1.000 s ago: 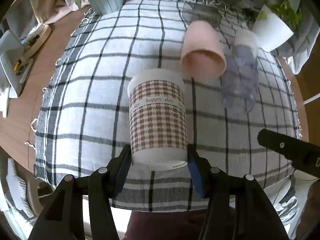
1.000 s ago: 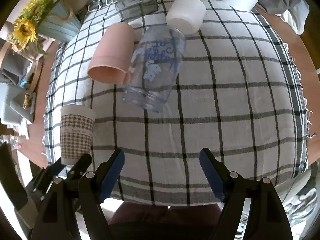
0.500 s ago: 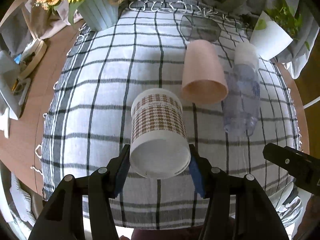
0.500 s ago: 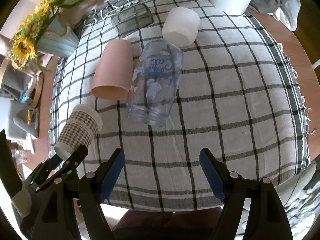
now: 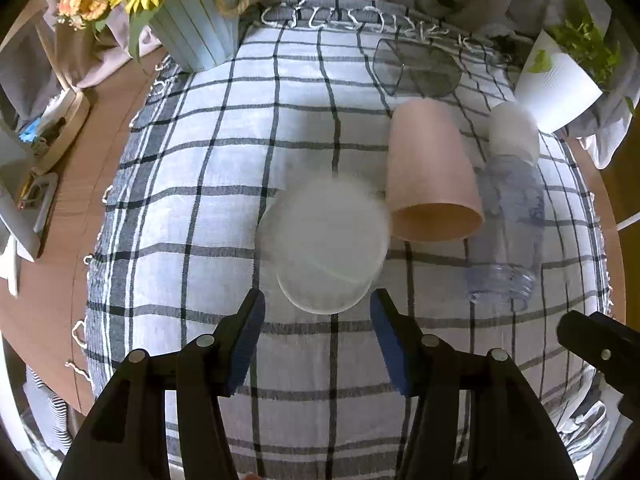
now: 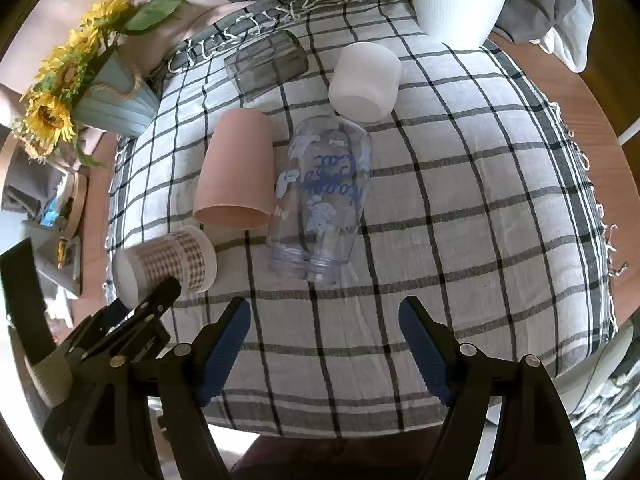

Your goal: Flip cup upside down

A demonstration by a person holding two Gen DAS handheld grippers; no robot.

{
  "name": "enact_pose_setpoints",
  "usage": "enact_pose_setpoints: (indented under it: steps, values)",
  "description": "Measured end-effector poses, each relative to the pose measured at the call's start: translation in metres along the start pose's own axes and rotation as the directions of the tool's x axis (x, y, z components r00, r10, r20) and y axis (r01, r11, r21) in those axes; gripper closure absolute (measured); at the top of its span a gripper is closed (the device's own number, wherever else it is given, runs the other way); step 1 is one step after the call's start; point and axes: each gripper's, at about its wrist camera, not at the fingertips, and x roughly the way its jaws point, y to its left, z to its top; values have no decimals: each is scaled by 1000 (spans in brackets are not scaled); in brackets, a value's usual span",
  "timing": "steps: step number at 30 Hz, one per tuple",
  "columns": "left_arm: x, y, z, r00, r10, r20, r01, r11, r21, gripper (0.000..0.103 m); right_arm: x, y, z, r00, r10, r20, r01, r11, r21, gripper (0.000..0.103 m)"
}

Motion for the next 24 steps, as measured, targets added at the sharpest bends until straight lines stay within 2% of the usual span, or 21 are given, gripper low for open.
enact_pose_setpoints:
  steps: [10, 12, 14, 16, 22, 24]
  values:
    - [7, 2, -1, 1000, -13, -18, 13, 1000, -1, 49, -1, 1, 0, 1000, -8, 1, 8, 1000, 2, 26]
    - [5, 2, -2, 1000, -19, -23, 19, 1000, 1, 45, 0, 0, -1, 1000, -10, -2, 11, 1000, 4, 26]
    - [1, 1, -5, 1000, -25, -18, 26, 1000, 12, 28, 0, -1, -2, 1000, -11, -5, 11, 1000, 6, 26]
    - [-8, 2, -8, 999, -43, 0, 43, 999, 1, 23, -3, 0, -5, 1000, -12, 1, 12, 1000, 0, 26]
    - [-39, 0, -18, 997, -1, 74, 1, 1000, 4, 14, -17, 2, -12, 998, -37, 59, 39, 999, -28, 25]
    - [-54, -1, -23, 994, 18, 109, -19, 1000, 9, 13, -25, 4, -15, 995, -44, 84, 48, 998, -42, 20]
